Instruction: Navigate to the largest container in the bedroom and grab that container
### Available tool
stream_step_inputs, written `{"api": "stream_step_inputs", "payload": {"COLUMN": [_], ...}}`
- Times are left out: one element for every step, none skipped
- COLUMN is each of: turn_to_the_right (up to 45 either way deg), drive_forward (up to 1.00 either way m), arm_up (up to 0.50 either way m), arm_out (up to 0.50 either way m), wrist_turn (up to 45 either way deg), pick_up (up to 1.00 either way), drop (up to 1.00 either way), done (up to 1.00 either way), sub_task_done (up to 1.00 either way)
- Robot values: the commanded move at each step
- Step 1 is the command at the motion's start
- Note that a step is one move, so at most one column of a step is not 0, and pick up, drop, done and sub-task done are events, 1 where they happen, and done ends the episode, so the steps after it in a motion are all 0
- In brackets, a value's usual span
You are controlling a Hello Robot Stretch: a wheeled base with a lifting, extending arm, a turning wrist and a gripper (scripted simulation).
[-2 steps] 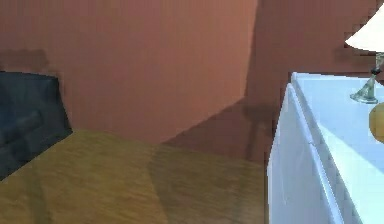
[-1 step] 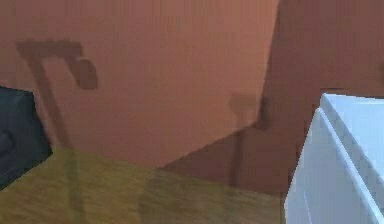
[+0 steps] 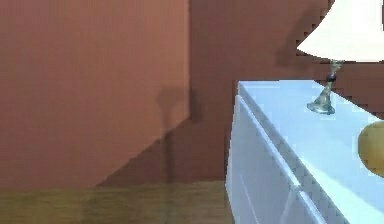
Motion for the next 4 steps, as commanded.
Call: {"api": "stream_step_inputs", "payload": {"turn_to_the_right": [0.0, -33.0, 0.0, 0.0], "drive_forward": [0.05, 0.00, 0.00, 0.00], "arm_up": [0.00, 0.00, 0.50, 0.38], "arm_out": [0.00, 0.00, 0.00, 0.00], "wrist_turn": [0.0, 0.0, 0.0, 0.0], "pick_up": [0.00, 0.00, 0.00, 0.00], "drop": [0.00, 0.00, 0.00, 0.00], "done": [0.00, 0.00, 0.00, 0.00], "sub_task_done": [0.00, 0.00, 0.00, 0.00]}}
